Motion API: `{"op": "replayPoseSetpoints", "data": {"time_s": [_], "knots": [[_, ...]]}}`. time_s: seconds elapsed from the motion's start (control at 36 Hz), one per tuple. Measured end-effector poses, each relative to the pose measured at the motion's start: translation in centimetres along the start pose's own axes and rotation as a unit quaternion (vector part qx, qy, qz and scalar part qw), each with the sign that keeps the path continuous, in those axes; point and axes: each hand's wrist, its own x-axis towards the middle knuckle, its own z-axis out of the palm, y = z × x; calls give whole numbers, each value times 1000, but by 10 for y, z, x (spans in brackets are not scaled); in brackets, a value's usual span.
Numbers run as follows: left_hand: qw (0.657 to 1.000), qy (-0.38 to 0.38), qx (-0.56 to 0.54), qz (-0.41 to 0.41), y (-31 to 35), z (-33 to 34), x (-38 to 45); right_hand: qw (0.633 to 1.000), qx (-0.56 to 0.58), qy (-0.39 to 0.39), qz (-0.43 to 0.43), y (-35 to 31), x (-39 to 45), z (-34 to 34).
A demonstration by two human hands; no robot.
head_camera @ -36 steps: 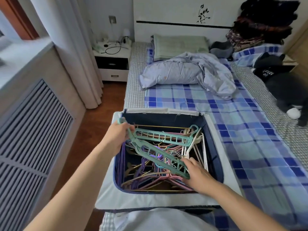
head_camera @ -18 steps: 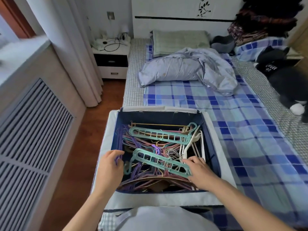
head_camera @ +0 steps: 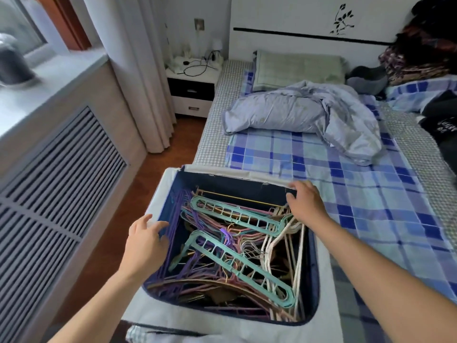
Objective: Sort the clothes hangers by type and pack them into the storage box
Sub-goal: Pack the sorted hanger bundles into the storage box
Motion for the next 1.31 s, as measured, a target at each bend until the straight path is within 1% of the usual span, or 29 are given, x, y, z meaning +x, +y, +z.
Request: {"op": "replayPoseSetpoints", "data": {"time_s": [0.06, 0.11, 0.14, 0.22, 0.25, 0.31, 0.39, 0.44, 0.47, 0.5, 0.56, 0.58, 0.61, 0.67, 0.72, 0.75, 0.78, 0.83, 0.89, 0.92, 0.94, 1.0, 1.03, 1.08, 1.11, 1.17, 1.22, 1.25, 1.31], "knots": [[999, -19, 21, -23, 0, -2, 13, 1000, -17, 10, 7, 3, 28, -6], [997, -45, 40, -47, 6, -3, 24, 999, -38, -8, 27, 7, 54, -10], [996, -56, 51, -48, 8, -5, 25, 997, -52, -26, 50, 8, 62, -11], [992, -81, 80, -54, 26, -10, 31, 983, -92, -118, 109, 24, 94, -7], [991, -87, 84, -62, 33, -13, 32, 977, -94, -154, 113, 28, 101, -3], [990, -90, 74, -81, 45, -17, 37, 969, -62, -209, 116, 31, 111, 4], [992, -77, 64, -79, 51, -16, 43, 965, -10, -225, 131, 23, 121, 8], [994, -69, 44, -71, 57, -15, 40, 968, 58, -220, 109, 14, 126, 7], [995, -64, 26, -66, 63, -16, 37, 966, 132, -197, 100, 7, 130, 4], [997, -59, 2, -59, 71, -17, 33, 954, 213, -174, 118, 3, 132, 1], [996, -45, -51, -50, 88, -22, 25, 897, 388, -118, 174, -3, 140, -4], [995, -46, -74, -56, 94, -24, 21, 867, 447, -114, 188, -6, 141, -8], [992, -50, -96, -65, 99, -26, 16, 840, 489, -123, 200, -9, 139, -13], [984, -60, -149, -79, 106, -29, 8, 824, 488, -174, 230, -10, 130, -20], [975, -61, -197, -81, 108, -30, 1, 837, 447, -232, 213, -7, 115, -23], [969, -62, -223, -87, 109, -29, 0, 859, 415, -233, 189, -6, 110, -22], [963, -63, -246, -89, 109, -32, -5, 898, 359, -206, 152, -5, 102, -21], [952, -68, -281, -104, 108, -30, -10, 964, 234, -115, 54, -5, 92, -17], [937, -78, -320, -114, 102, -27, -16, 990, 128, -39, -38, -10, 76, -18], [925, -84, -351, -121, 99, -25, -19, 991, 105, -10, -80, -12, 66, -21], [905, -91, -393, -132, 96, -24, -22, 987, 114, 10, -111, -13, 54, -23], [847, -102, -497, -161, 90, -24, -27, 973, 174, 27, -148, -14, 23, -28], [817, -105, -539, -176, 87, -24, -28, 967, 198, 17, -160, -13, 5, -29], [761, -113, -603, -209, 78, -21, -29, 964, 186, -53, -183, 0, -29, -25], [732, -113, -632, -227, 73, -19, -29, 966, 148, -107, -185, 11, -43, -20], [674, -117, -681, -262, 62, -13, -29, 957, -6, -202, -207, 42, -59, -5], [626, -132, -711, -291, 55, -6, -31, 933, -146, -232, -234, 76, -62, 6], [602, -138, -726, -303, 51, -2, -31, 922, -188, -235, -242, 87, -62, 7], [555, -152, -753, -318, 46, 5, -34, 911, -228, -228, -258, 98, -59, 8]]}}
